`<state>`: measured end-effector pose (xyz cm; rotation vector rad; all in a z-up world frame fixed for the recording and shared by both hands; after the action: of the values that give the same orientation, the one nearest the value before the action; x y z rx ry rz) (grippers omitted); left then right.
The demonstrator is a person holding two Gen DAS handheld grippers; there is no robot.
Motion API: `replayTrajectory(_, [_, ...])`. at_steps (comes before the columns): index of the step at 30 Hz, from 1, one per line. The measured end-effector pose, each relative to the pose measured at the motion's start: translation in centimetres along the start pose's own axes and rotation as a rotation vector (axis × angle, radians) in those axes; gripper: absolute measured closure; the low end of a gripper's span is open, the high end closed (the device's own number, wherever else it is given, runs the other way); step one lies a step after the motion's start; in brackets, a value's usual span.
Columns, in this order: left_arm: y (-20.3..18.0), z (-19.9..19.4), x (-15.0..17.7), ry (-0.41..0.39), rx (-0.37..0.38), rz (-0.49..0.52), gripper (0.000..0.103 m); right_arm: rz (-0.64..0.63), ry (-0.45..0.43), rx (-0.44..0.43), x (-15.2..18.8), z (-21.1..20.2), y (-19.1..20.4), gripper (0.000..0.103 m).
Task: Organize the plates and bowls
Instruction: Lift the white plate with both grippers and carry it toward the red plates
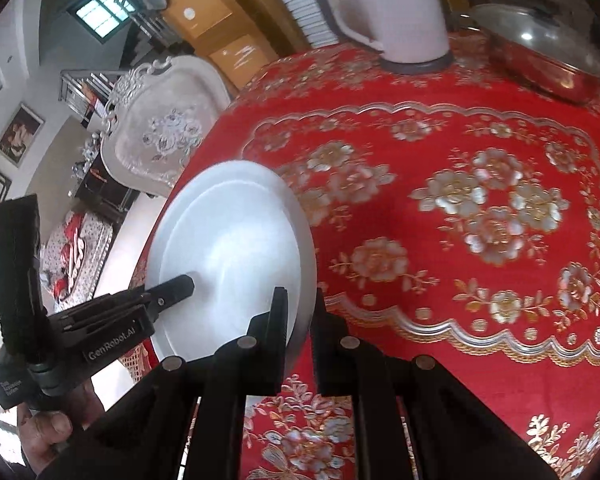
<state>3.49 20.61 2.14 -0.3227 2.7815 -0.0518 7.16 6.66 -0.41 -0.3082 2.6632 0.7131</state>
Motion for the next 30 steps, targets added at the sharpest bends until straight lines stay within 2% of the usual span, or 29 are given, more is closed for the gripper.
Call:
replayTrajectory(10, [5.6, 0.3, 0.4, 0.023, -0.021, -0.071, 0.085, -0.054, 0.029, -0.006, -0.5, 2.8, 4.8, 0.094])
replayTrajectory(17, [8.2, 0.5, 0.9, 0.035, -0.045, -0.109, 0.085, -0.104, 0.059, 0.008, -0.8, 4.8, 7.5, 0.091])
replayTrajectory(26, [9.4, 2.3, 3.1, 0.085, -0.057, -0.130, 0.085, -0.112, 0.120, 0.005, 0.7, 7.0, 7.8, 0.091])
replayTrajectory(30, [9.4, 2.7, 3.3, 0.083, -0.063, -0.133, 0.085, -0.107, 0.132, 0.006, 0.9, 7.4, 7.5, 0.091])
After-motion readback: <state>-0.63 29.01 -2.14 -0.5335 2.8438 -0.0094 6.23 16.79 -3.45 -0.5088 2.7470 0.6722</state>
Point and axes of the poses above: each gripper's, at about its wrist camera, not at the fingertips, and z roughly the way its jaws point, y to its left, x to its underside, the point moved 6 cm from there along z, roughly the way its jaws point, and after that the axes turned 4 degrees about y, right-handed, at the moved point
